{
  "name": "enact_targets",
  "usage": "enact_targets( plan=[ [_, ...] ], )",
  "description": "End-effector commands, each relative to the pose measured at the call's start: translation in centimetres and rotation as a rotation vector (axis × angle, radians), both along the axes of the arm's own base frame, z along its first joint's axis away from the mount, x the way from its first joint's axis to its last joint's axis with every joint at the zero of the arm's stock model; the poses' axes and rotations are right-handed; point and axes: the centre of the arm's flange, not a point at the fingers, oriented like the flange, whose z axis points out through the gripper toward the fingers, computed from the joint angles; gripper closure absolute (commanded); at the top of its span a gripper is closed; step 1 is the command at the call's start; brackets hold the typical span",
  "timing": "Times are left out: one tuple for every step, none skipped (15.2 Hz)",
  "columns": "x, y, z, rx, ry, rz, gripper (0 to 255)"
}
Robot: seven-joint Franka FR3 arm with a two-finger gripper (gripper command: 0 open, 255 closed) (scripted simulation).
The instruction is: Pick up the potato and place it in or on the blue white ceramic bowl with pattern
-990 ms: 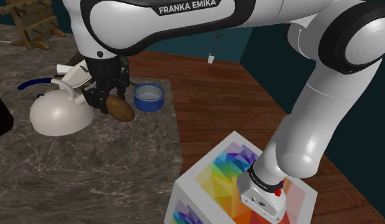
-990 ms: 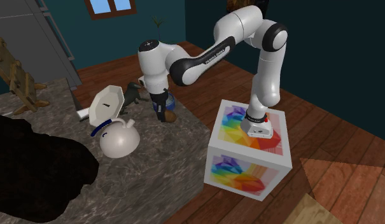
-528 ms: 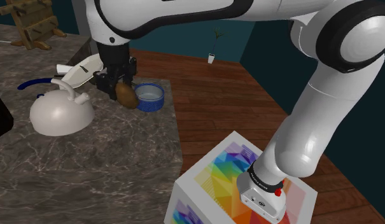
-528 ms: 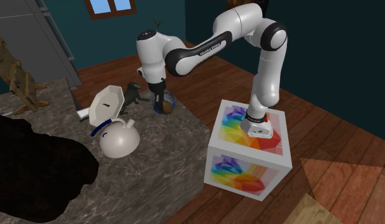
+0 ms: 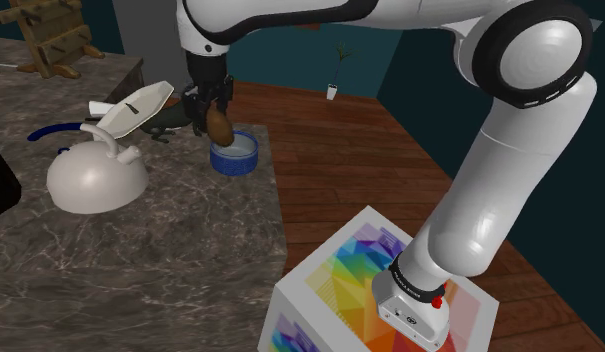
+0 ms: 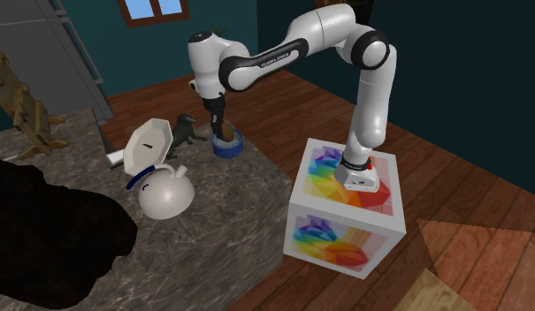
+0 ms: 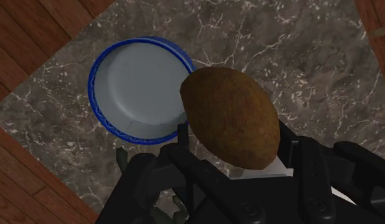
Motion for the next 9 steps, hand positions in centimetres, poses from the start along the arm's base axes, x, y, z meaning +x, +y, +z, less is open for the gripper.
enact_targets(
  plan=[
    [1.5,-2.6,0.2,0.000,0.000,0.001,255],
    [2.3,-3.7,0.2,0.000,0.000,0.001,255],
    [3.0,-4.8,0.2,0.000,0.000,0.001,255],
    [3.7,-5.9,0.2,0.000,0.000,0.001,255],
    [4.5,-6.9,0.2,0.000,0.000,0.001,255],
    [5.1,-7.9,0.2,0.000,0.000,0.001,255],
    [5.1,-7.9,-0.3,0.000,0.000,0.001,255],
    [5.1,-7.9,-0.8,0.000,0.000,0.001,255],
    [5.1,-7.9,-1.4,0.000,0.000,0.001,255]
  ],
)
